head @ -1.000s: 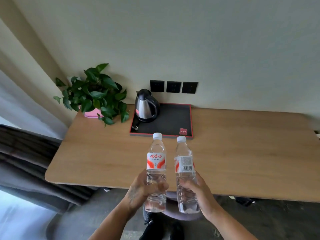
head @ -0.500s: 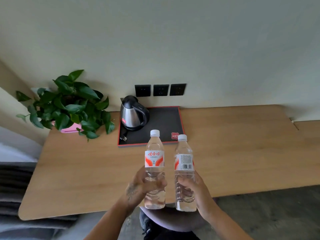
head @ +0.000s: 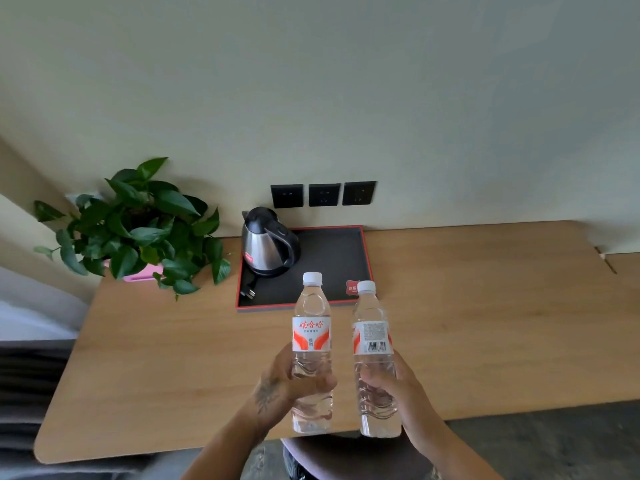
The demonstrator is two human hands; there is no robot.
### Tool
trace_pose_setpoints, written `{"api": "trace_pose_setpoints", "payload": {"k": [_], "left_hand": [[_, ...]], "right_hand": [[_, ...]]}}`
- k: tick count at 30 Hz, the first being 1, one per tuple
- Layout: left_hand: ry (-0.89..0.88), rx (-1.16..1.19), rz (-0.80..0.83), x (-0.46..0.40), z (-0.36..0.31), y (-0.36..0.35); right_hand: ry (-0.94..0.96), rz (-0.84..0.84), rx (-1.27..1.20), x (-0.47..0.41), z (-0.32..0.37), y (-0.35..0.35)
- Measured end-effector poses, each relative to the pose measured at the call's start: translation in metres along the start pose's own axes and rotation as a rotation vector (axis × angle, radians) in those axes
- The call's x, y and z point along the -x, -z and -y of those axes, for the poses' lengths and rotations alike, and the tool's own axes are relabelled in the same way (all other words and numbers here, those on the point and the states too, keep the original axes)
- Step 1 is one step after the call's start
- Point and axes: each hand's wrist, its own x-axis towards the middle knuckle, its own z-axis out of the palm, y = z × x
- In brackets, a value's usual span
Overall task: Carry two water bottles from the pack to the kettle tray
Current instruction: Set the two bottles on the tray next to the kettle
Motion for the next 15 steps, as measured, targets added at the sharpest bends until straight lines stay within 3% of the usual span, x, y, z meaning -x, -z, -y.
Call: {"api": "trace_pose_setpoints", "payload": {"k": [7, 15], "left_hand": [[0.032, -0.038, -0.052, -0.04, -0.018, -0.005], [-0.048, -0.134, -0.095, -0.144, -0.05, 0.002]], "right_hand": [[-0.01, 0.03, 0.038, -0.032, 0.029, 0.014], [0.129, 0.089, 0.143, -0.128, 0.089, 0.035]]}}
